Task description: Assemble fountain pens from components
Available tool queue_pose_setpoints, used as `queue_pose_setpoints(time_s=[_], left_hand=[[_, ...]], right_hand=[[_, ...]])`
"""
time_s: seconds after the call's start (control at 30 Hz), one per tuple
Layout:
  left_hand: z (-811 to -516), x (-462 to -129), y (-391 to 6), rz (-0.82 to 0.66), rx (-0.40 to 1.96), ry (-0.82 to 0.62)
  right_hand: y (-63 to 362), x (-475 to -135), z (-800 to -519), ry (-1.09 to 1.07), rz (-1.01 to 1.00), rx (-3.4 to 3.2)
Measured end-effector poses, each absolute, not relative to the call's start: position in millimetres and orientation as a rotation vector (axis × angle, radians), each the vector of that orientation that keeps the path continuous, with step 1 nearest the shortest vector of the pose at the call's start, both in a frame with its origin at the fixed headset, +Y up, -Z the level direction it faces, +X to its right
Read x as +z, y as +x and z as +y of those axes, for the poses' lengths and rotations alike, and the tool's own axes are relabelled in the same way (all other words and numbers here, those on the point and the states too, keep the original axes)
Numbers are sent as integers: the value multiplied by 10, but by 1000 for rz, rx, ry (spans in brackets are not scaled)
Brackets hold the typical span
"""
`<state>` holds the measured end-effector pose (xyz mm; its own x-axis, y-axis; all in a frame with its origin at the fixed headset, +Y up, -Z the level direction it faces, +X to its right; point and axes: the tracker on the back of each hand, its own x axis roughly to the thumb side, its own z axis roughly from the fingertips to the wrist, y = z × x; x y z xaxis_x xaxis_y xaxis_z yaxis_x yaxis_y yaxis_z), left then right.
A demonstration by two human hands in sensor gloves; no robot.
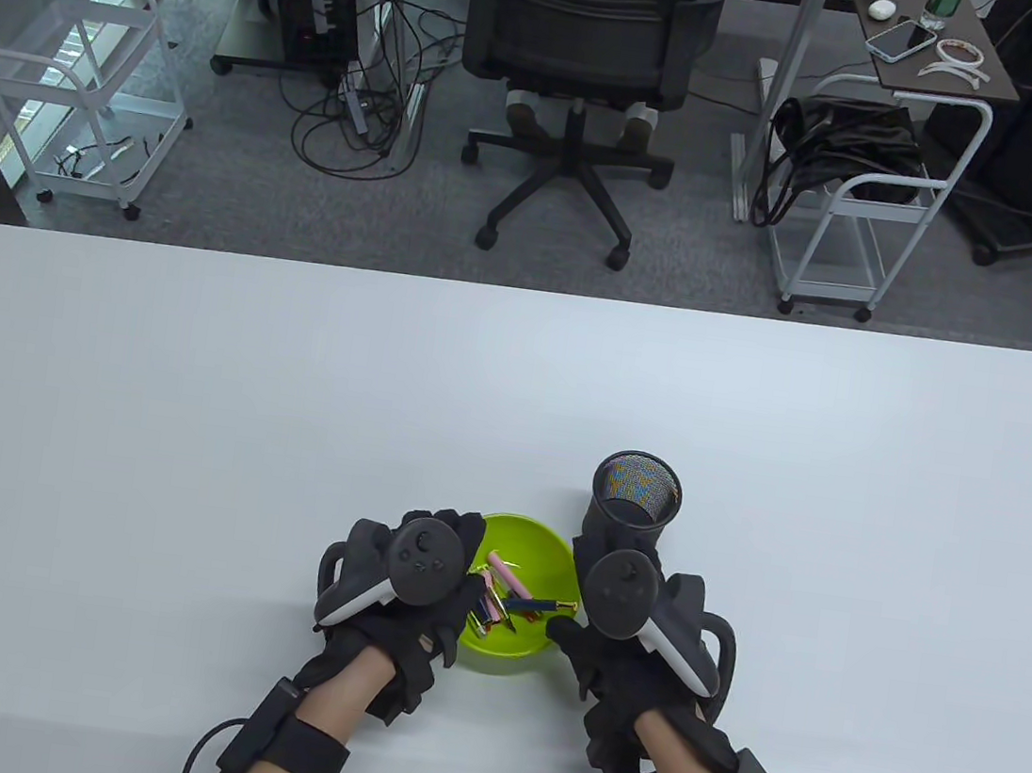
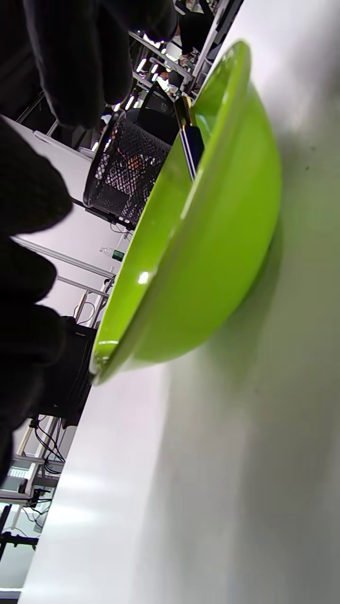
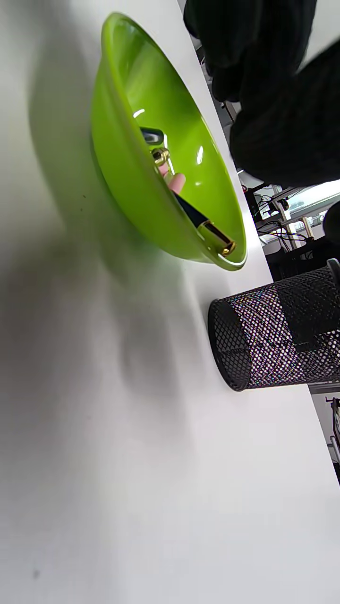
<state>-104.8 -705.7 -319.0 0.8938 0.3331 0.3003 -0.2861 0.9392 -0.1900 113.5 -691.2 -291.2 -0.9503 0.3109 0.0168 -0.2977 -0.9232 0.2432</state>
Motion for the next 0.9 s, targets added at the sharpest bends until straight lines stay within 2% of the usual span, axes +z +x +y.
queue_pose_setpoints(time_s=[0.17,0.3,0.47,0.7,0.8,0.9], left_hand=[[-6980,-3225,-816,-377,140,-179],[-7031,-3271,-585,-396,-22,-231],[-7101,-3331,-394,-393,-105,-274],[-7089,-3406,-404,-356,-143,-298],[-7054,-3403,-455,-375,-169,-274],[-7038,-3398,-479,-388,-235,-315]], right_hand=[[1147,-2911,-6908,79,352,2797],[1142,-2913,-6910,88,361,2791],[1145,-2913,-6910,95,376,2776],[1150,-2916,-6908,95,398,2757],[1146,-2923,-6909,102,410,2750],[1143,-2924,-6908,104,423,2745]])
